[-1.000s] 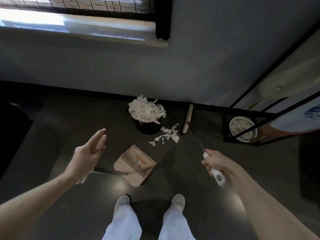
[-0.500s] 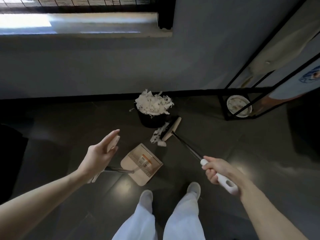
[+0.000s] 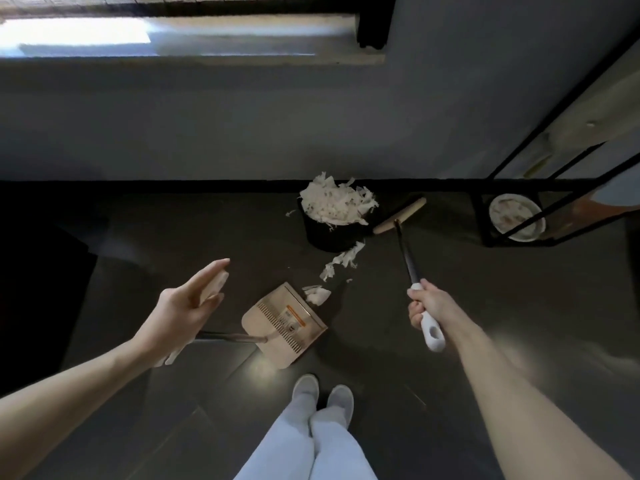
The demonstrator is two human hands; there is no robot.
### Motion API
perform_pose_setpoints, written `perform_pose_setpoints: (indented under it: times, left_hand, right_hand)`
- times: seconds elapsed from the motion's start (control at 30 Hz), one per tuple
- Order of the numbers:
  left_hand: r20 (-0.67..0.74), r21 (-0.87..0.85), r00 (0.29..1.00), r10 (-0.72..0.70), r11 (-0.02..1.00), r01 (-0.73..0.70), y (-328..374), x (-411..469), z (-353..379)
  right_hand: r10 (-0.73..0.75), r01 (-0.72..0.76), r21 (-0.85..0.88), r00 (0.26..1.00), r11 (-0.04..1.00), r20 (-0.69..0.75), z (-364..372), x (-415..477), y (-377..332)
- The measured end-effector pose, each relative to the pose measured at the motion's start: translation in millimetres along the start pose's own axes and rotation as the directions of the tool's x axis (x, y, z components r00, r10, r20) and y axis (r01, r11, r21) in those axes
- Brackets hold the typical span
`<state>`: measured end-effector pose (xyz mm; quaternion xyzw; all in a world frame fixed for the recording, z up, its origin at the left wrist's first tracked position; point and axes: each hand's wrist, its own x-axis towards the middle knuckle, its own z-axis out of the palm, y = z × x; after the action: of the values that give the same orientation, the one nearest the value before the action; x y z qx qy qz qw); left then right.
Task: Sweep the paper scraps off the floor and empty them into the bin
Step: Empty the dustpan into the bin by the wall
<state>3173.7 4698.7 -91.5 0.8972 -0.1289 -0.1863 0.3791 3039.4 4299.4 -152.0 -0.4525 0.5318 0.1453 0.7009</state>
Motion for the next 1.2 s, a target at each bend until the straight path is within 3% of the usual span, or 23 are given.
perform_pose_setpoints:
  times: [0.13, 0.3, 0.53, 0.83, 1.07, 1.2]
  left_hand:
    - [-0.006, 0.005, 1.0, 0.013, 1.0, -0.013, -16.6, -8.8, -13.5]
    - [0.016, -0.026, 1.0, 0.004, 1.0, -0.004, -30.8, -5.6, -33.2]
    - [0.128, 0.0, 0.986, 0.106, 0.994, -0.107, -45.4, 6.3, -57.0]
    - [0.137, 0.042, 0.98, 0.144, 0.988, -0.151, -32.6, 18.1, -48.3]
    - [0.05, 0.06, 0.99, 0.134, 0.989, -0.137, -37.7, 33.2, -45.2]
    - [0.044, 0.052, 0.991, 0.126, 0.99, -0.128, -51.4, 36.5, -47.7]
  right_hand:
    - [0.09, -0.09, 0.007, 0.995, 0.996, 0.037, 15.2, 15.3, 35.9]
    - [0.191, -0.192, 0.019, 0.98, 0.981, 0.045, 36.9, -31.1, 88.0]
    - [0.108, -0.105, 0.153, 0.994, 0.983, -0.009, 59.4, -89.4, 89.5]
    - [-0.07, 0.05, -0.108, 0.979, 0.993, -0.193, 28.4, -97.4, 28.9]
    - [-0.085, 0.007, -0.362, 0.977, 0.932, -0.198, 25.2, -37.0, 8.7]
    - [0.019, -0.074, -0.403, 0.99, 0.912, -0.138, 46.6, -27.1, 28.0]
